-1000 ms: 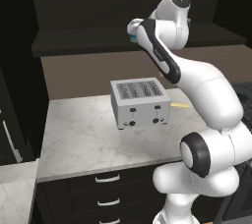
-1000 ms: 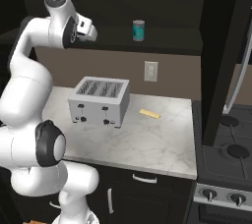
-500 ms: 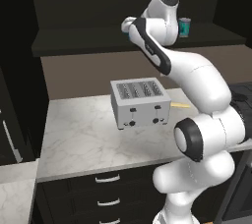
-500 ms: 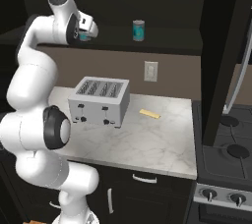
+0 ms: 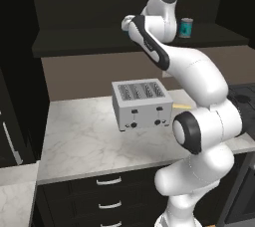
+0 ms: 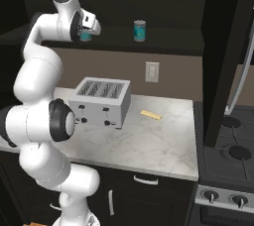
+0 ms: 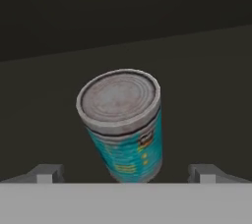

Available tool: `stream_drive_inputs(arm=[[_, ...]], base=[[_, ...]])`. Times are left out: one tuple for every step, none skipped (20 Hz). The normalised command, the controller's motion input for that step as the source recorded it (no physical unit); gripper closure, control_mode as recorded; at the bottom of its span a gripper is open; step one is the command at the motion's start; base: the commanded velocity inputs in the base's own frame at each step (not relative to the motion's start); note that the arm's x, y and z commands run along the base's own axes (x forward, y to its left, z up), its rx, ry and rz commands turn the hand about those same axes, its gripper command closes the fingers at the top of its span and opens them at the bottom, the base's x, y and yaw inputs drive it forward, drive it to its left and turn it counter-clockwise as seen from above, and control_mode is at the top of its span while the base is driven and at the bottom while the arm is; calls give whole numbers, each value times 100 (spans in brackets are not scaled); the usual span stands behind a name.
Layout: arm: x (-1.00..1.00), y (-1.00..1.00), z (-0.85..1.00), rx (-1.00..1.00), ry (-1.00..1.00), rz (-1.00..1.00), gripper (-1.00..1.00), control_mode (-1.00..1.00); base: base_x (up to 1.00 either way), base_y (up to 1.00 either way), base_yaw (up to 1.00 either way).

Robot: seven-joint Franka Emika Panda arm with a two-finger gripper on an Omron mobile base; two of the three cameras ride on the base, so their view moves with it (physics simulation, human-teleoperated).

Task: Restock the canned food cabinet by taking the new fresh canned food from the counter and placing it in the cabinet. Then, take the old canned food from the cabinet and place it on the counter.

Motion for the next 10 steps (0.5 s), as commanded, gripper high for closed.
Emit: stream_drive_inputs(arm=[[4, 0, 0, -1, -1, 0, -100, -100], [4, 0, 0, -1, -1, 0, -100, -100], [5, 0, -2, -3, -1, 0, -100, -100], [9, 0, -4, -4, -1, 0, -100, -100], [10, 0, -4, -4, -1, 0, -100, -100], [10, 0, -5, -5, -3, 0, -100, -100], [12, 0, -7, -5, -3, 0, -100, -100], [12, 1, -9, -7, -3, 0, -100, -100], [13, 2, -11, -7, -2, 0, -100, -100], [12, 1, -9, -7, -1, 0, -100, -100]], base=[[0, 0, 0], [0, 0, 0], [0, 0, 0], [0, 0, 0], [0, 0, 0], [0, 0, 0], [0, 0, 0], [0, 0, 0], [0, 0, 0], [0, 0, 0]])
